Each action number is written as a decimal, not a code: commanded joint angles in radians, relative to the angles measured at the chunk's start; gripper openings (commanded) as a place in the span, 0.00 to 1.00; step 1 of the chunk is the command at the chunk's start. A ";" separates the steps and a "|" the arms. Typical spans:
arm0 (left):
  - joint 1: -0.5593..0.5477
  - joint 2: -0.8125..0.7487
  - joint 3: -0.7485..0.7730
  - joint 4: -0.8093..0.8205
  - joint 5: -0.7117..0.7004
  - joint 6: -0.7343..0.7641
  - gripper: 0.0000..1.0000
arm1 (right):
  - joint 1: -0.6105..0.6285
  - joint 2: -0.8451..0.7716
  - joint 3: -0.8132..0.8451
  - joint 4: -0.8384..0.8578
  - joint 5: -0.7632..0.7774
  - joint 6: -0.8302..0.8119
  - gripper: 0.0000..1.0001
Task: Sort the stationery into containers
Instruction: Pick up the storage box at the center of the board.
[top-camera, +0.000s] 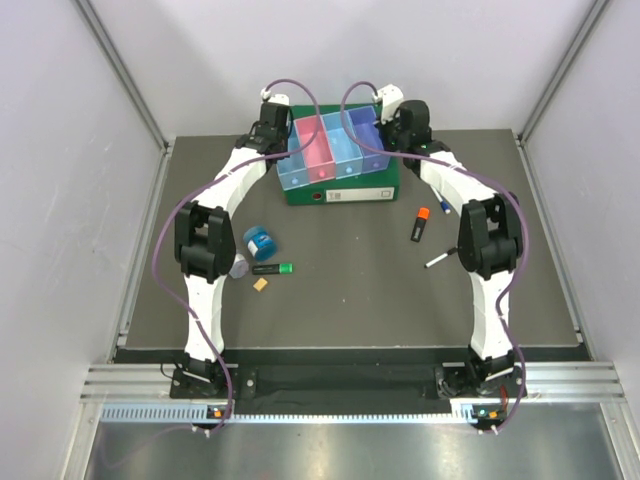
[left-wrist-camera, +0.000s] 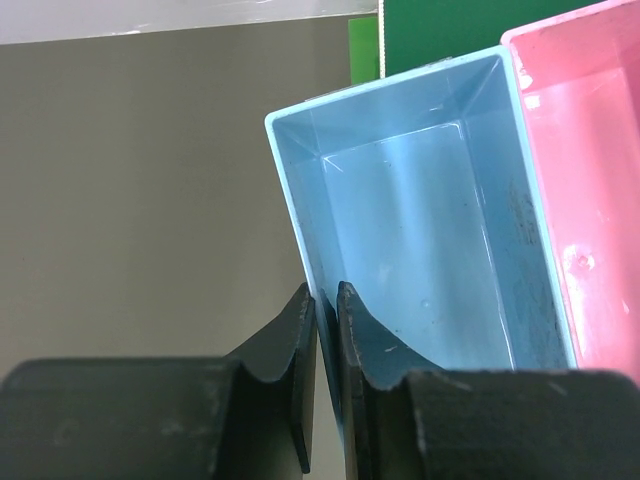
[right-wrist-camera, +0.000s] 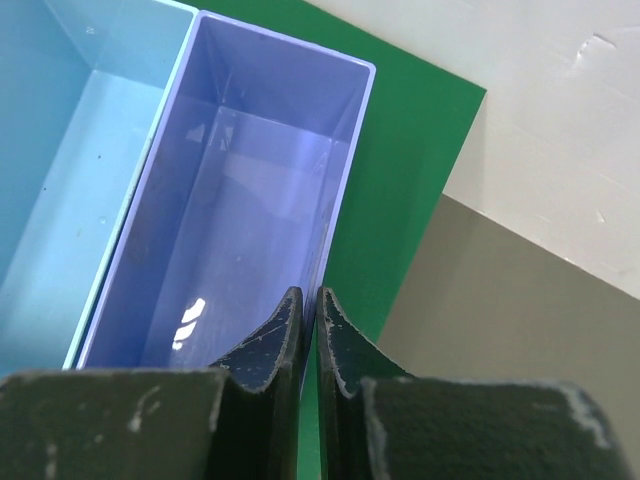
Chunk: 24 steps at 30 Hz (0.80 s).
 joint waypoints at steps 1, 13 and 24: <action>-0.040 -0.010 0.047 0.090 0.096 0.030 0.00 | 0.063 -0.086 -0.015 -0.025 -0.094 0.003 0.00; -0.049 -0.034 0.064 0.091 0.133 0.031 0.00 | 0.082 -0.146 -0.012 -0.061 -0.100 0.026 0.00; -0.061 -0.030 0.082 0.090 0.127 0.027 0.00 | 0.115 -0.183 -0.070 -0.092 -0.085 0.078 0.00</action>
